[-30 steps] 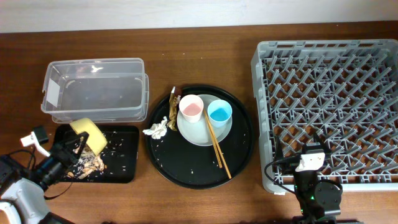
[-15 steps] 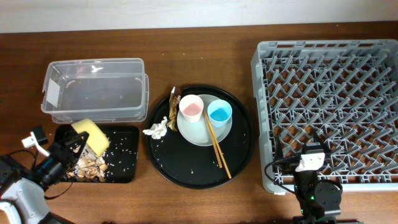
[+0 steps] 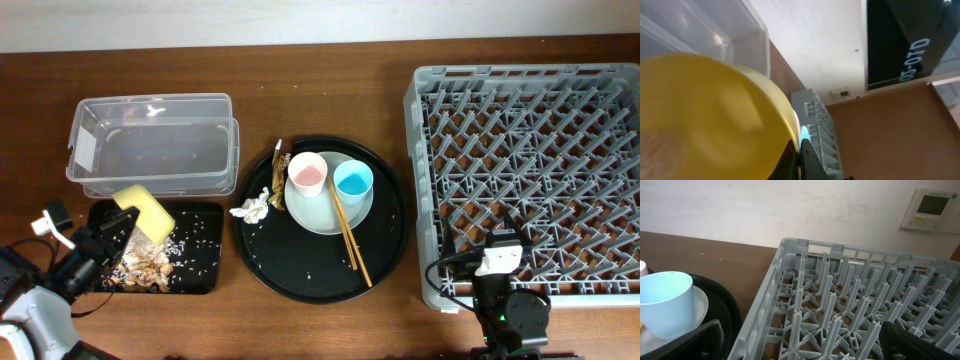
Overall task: Sort waste into correct bins and load items into the dishwasher rack
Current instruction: 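Tilt the yellow bowl to dump food scraps onto the black tray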
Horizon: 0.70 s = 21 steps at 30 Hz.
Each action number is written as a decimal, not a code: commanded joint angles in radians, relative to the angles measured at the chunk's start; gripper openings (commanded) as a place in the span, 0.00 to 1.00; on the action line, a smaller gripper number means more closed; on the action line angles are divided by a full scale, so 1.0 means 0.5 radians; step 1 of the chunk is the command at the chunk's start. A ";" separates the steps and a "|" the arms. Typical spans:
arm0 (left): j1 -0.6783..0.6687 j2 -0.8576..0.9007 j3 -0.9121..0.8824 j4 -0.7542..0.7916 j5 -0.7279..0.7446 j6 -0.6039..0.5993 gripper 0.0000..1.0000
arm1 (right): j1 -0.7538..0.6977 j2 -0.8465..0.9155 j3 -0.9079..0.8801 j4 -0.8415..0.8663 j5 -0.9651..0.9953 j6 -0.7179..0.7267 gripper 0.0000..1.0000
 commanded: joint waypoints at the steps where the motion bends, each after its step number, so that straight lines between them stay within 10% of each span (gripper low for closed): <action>1: 0.002 -0.016 -0.002 0.099 0.059 -0.108 0.00 | 0.013 -0.011 -0.011 -0.010 0.025 0.010 0.98; 21: -0.008 -0.008 -0.004 0.084 0.194 -0.327 0.00 | 0.013 -0.011 -0.011 -0.010 0.024 0.010 0.99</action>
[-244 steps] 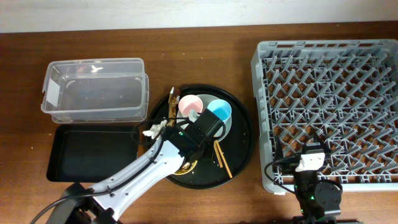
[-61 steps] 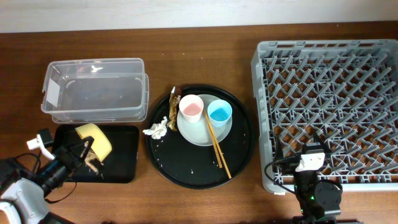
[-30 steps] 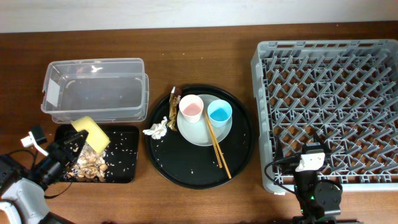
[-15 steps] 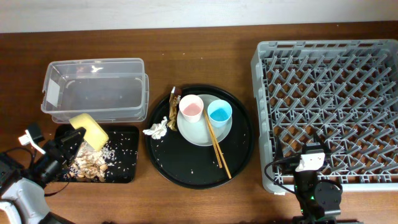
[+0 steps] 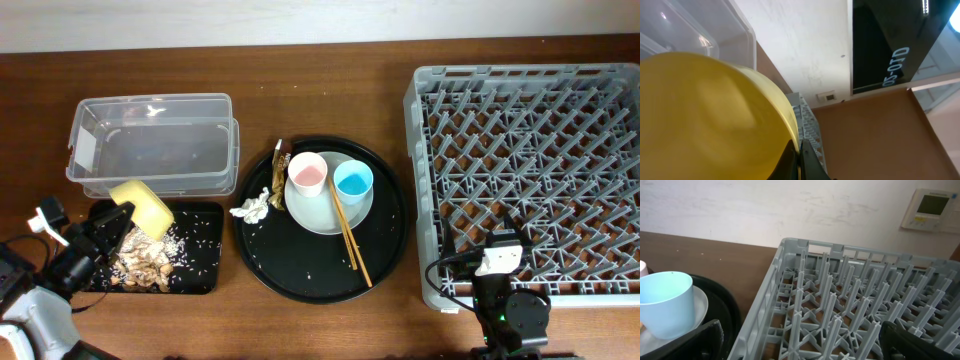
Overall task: Sort waste into correct bins and load items into the dishwasher rack
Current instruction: 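Tilt the yellow bowl to dump food scraps onto the black tray, then return the empty yellow bowl to the round tray with the left gripper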
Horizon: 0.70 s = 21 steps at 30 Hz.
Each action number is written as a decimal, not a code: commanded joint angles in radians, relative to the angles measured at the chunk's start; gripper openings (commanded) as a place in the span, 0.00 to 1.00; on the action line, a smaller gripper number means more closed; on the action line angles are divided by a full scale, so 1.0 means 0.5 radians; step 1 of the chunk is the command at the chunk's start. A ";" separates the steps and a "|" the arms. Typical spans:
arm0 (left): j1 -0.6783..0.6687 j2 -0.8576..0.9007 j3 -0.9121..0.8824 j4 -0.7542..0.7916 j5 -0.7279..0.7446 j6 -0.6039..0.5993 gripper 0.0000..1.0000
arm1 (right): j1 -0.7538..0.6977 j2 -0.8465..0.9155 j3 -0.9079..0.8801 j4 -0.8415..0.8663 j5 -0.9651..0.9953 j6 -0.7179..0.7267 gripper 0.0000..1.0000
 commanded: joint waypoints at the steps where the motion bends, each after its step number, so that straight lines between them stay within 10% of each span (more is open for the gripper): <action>1: -0.015 -0.008 0.002 -0.126 0.074 -0.027 0.00 | 0.013 -0.011 -0.011 -0.010 0.025 0.011 0.98; 11: -0.495 -0.179 0.118 -0.130 -0.458 -0.174 0.00 | 0.013 -0.011 -0.011 -0.010 0.025 0.011 0.98; 21: -1.747 -0.636 0.192 -0.222 -1.927 -0.572 0.00 | 0.013 -0.011 -0.011 -0.010 0.025 0.011 0.98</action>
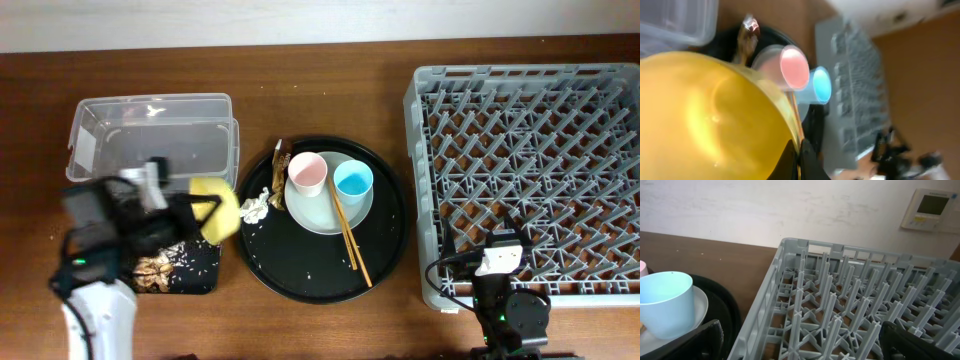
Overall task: Sort waste into correct bins and load items into the dishwasher rack
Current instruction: 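Return the empty yellow bowl to the round tray with the left gripper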
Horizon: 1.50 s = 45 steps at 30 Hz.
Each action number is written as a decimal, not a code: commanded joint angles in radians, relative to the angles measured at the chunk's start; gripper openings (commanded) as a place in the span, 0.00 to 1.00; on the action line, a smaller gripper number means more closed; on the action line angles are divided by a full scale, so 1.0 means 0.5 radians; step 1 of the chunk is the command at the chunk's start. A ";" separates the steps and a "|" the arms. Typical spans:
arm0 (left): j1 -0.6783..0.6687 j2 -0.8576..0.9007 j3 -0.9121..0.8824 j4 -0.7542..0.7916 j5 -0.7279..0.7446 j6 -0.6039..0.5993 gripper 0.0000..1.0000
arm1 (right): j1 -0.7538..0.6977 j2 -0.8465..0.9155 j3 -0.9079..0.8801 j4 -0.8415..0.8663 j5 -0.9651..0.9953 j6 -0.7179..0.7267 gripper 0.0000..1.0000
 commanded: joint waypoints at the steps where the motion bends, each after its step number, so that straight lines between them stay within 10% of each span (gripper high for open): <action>1: -0.481 -0.100 0.037 -0.050 -0.749 -0.199 0.00 | 0.013 -0.011 -0.011 -0.010 0.025 0.010 0.98; 16: -2.064 0.298 0.037 -0.021 -1.727 -0.618 0.00 | 0.013 -0.011 -0.011 -0.011 0.025 0.010 0.98; 26: -2.138 0.731 0.037 0.097 -1.800 -0.617 0.01 | 0.013 -0.011 -0.011 -0.011 0.025 0.010 0.98; 33: -2.138 0.719 0.121 0.061 -1.791 -0.615 0.55 | 0.013 -0.011 -0.011 -0.010 0.025 0.010 0.98; 45: -2.036 0.693 0.681 -0.496 -2.486 -0.499 0.55 | 0.013 -0.011 -0.011 -0.010 0.025 0.010 0.98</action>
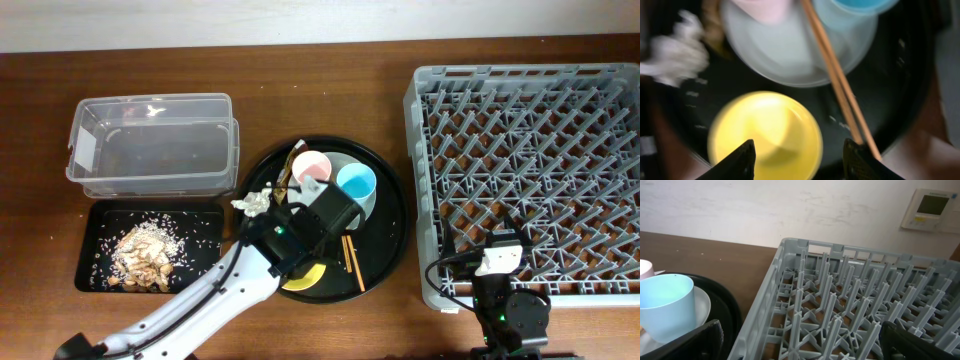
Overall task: Sort waste into correct bins and load items into the dishwasher rack
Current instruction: 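Return the empty yellow bowl to the round tray with the left gripper, then grasp the crumpled white tissue with the left gripper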
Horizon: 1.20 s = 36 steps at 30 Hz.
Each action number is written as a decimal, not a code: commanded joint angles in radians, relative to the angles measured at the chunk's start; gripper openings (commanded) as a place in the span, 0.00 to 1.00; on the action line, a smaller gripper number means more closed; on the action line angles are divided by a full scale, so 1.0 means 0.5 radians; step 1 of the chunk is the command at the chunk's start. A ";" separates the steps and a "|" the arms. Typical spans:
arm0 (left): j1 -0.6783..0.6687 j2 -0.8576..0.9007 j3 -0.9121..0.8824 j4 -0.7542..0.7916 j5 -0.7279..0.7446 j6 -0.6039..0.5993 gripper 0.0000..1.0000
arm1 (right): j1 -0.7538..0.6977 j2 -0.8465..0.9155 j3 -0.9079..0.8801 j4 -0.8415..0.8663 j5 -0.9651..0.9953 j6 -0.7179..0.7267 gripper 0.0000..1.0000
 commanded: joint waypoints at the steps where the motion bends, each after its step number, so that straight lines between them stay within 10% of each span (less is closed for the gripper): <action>1: 0.139 -0.020 0.047 -0.050 -0.289 0.067 0.55 | 0.013 -0.011 -0.011 -0.010 0.025 0.009 0.98; 11: 0.668 0.143 0.043 -0.043 -0.053 0.254 0.44 | 0.013 -0.011 -0.011 -0.011 0.025 0.009 0.98; 33: 0.831 0.806 0.039 0.381 -0.076 0.379 0.53 | 0.013 -0.011 -0.011 -0.010 0.025 0.009 0.99; 36: 0.830 0.845 0.038 0.385 -0.074 0.378 0.34 | 0.013 -0.011 -0.011 -0.010 0.025 0.009 0.98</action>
